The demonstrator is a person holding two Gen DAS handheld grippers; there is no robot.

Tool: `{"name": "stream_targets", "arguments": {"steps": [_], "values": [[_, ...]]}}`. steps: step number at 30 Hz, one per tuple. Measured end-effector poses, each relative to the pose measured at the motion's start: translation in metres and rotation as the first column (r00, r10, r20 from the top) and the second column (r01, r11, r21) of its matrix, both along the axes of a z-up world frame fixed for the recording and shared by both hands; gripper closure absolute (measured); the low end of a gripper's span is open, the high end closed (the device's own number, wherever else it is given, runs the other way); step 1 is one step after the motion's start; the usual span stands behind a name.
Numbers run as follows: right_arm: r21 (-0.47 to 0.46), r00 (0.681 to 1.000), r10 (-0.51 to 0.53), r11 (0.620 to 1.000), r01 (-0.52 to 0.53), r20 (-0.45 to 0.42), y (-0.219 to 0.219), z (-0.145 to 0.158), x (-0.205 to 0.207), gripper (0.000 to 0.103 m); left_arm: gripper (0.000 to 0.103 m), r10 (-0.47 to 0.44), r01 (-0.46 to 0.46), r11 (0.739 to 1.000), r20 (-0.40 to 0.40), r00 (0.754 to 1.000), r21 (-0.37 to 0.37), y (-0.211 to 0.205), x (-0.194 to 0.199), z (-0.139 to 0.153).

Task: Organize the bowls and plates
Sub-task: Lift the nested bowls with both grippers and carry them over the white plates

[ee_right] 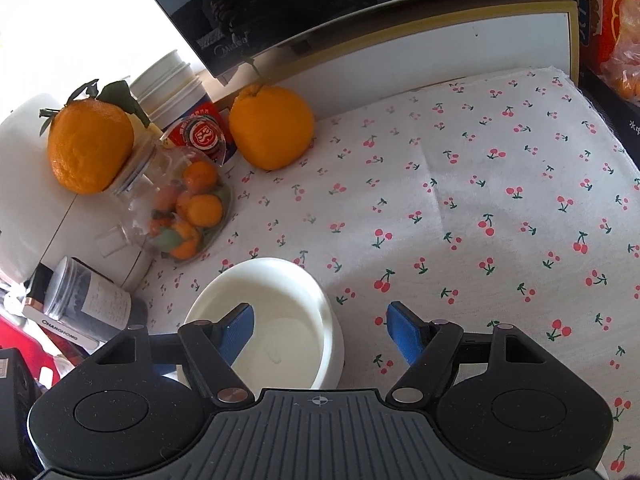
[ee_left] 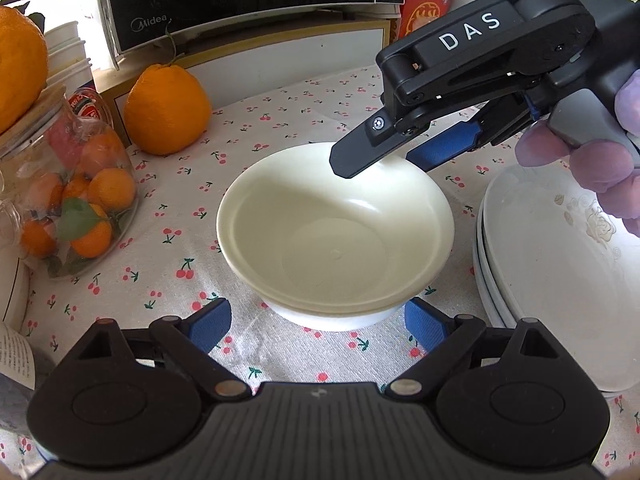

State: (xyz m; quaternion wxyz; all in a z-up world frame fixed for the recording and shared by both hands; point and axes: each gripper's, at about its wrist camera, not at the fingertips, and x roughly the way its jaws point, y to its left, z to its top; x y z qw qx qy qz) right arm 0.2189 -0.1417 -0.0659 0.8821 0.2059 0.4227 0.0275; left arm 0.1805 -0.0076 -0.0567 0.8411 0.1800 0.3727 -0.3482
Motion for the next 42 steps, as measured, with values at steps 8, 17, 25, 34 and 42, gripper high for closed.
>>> {"name": "stream_targets", "arguments": {"steps": [8,17,25,34,42], "values": [[0.024,1.0,0.013,1.0,-0.013,0.008,0.003,0.001,0.001,0.029,0.016,-0.017,0.017,1.0,-0.005,1.0,-0.013,-0.006,0.0,0.0],[0.048,1.0,0.02,0.999,-0.02,0.002,0.005,-0.002,0.001,0.041,0.019,-0.025,0.025,1.0,-0.006,1.0,-0.014,-0.009,-0.001,0.003],[0.041,1.0,0.02,0.999,-0.02,0.002,0.006,-0.001,0.001,0.059,0.019,-0.017,0.017,1.0,-0.008,1.0,-0.013,-0.008,0.001,0.005],[0.031,0.999,0.036,0.999,-0.037,0.04,0.008,0.013,-0.005,0.059,0.019,-0.008,0.008,0.999,0.002,1.0,-0.031,-0.004,-0.003,0.016],[0.035,0.996,0.043,0.998,-0.046,0.083,0.006,0.034,-0.019,0.06,0.019,-0.01,0.012,0.998,0.022,1.0,-0.064,-0.003,-0.016,0.034]]}}
